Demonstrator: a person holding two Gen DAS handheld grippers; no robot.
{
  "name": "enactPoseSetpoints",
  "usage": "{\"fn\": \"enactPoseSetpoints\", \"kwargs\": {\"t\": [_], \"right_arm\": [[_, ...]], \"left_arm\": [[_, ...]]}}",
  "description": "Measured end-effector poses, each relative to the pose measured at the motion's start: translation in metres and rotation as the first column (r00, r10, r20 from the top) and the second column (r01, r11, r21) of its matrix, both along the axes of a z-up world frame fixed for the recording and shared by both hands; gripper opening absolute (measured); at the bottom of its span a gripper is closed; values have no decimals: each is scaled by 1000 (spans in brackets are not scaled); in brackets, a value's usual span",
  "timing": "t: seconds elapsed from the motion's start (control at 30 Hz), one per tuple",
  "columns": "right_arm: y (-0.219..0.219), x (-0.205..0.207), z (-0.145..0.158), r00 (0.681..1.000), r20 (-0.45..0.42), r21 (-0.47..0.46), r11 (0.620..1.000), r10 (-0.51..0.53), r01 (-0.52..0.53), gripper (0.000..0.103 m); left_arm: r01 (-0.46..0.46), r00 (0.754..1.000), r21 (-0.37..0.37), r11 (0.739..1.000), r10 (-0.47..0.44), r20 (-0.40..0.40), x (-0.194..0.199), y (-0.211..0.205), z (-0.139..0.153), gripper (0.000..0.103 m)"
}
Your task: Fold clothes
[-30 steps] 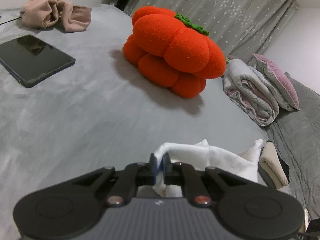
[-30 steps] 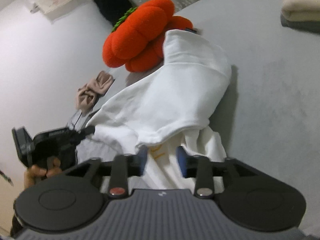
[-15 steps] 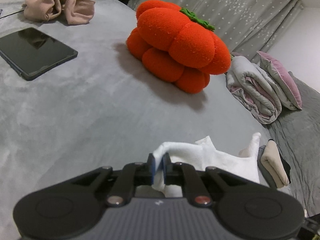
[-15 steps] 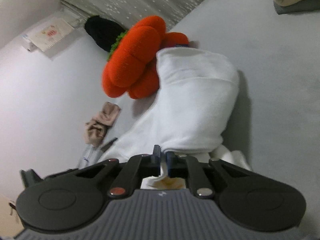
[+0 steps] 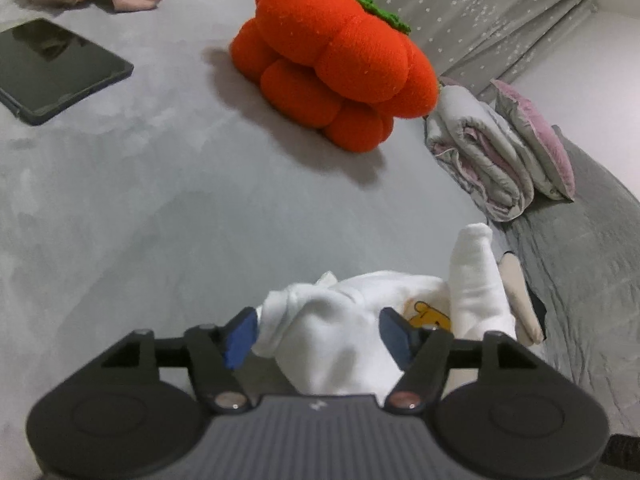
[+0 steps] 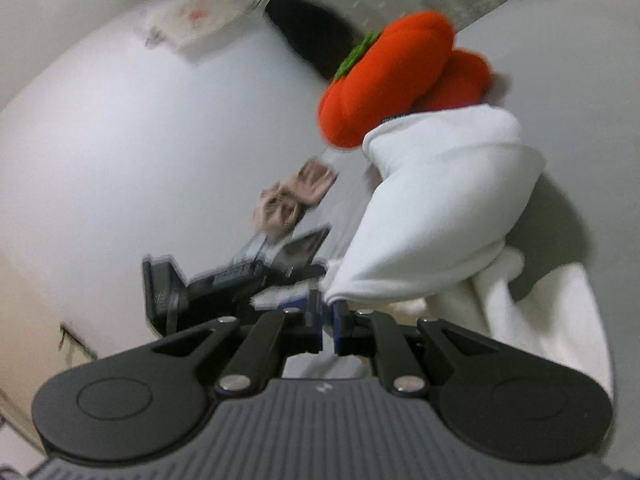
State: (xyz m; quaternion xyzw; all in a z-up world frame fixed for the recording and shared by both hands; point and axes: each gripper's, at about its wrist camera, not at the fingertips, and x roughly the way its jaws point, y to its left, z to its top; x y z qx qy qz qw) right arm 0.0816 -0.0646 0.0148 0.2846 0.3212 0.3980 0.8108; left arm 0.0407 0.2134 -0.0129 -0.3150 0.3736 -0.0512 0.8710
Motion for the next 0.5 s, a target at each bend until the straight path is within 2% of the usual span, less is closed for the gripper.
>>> {"fn": "enactPoseSetpoints", "kwargs": {"t": [0.23,0.5], "right_arm": [[33,-23,-10,986,-52,-118,980,156,-161,10],[63,-33,-33,954,-189,-259,926,231,-275,10]], "left_arm": [[-10,999,52,999,13,-50,2,-7,-7,68],[8,997,103,995,0,-76,3,-13,-10,67]]}}
